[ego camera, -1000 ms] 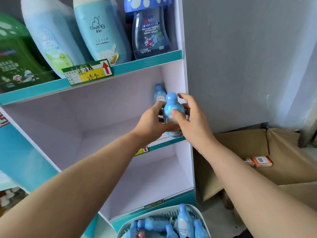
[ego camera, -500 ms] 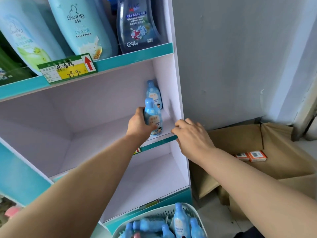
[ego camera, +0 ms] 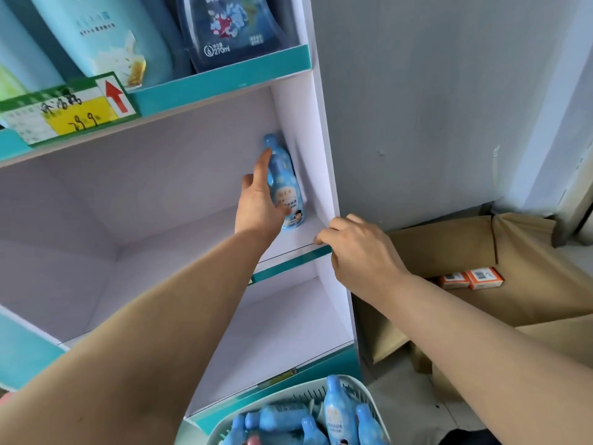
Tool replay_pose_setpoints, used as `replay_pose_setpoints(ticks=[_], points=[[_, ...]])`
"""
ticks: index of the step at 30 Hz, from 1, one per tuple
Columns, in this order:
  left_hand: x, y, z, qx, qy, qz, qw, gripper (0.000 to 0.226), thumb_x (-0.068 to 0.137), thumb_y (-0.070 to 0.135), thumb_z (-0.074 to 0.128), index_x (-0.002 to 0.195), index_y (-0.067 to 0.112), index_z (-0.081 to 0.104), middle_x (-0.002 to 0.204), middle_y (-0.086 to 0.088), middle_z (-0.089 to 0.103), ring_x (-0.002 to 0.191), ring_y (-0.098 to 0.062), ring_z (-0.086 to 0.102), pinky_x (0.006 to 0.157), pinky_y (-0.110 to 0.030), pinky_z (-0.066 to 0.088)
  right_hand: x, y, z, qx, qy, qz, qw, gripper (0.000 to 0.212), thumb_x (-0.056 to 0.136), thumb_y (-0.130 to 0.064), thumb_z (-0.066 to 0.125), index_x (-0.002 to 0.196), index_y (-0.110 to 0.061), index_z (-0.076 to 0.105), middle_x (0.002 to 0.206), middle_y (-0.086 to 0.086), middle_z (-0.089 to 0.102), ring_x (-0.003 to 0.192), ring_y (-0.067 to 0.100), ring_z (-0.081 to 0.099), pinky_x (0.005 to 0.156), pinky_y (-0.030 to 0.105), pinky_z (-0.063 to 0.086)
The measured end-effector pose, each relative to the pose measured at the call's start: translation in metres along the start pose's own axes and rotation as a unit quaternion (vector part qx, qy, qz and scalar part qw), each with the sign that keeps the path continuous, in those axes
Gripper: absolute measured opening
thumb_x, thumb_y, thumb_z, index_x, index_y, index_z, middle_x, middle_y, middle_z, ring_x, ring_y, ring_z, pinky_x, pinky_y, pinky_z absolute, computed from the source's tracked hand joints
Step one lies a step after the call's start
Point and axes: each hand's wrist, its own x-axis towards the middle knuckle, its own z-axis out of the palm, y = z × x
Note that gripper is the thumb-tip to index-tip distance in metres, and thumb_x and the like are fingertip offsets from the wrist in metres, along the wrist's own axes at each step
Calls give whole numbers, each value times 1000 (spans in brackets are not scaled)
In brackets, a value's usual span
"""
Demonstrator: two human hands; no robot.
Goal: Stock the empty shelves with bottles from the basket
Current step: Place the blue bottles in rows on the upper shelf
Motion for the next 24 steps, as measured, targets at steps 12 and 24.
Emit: replay_pose_setpoints(ticks=[12,24], points=[[37,-8,22,-13,11,-22,1000,98,80,-4,68,147,44,15,123,-4,43,92,-15,52,83,-26,45,-9,14,27,-25,101,-35,994,34,75,0,59,101,-21,65,97,-4,58,87,20,52,69,37,46],[47,-5,24,-18,15,-60,998,105,81,-6,67,150,40,3,138,-8,39,122,-25,50,94,-36,47,-6,10,28,2,111,-10,994,30,73,-6,66,98,-22,68,87,-6,59,84,16,53,69,34,50]])
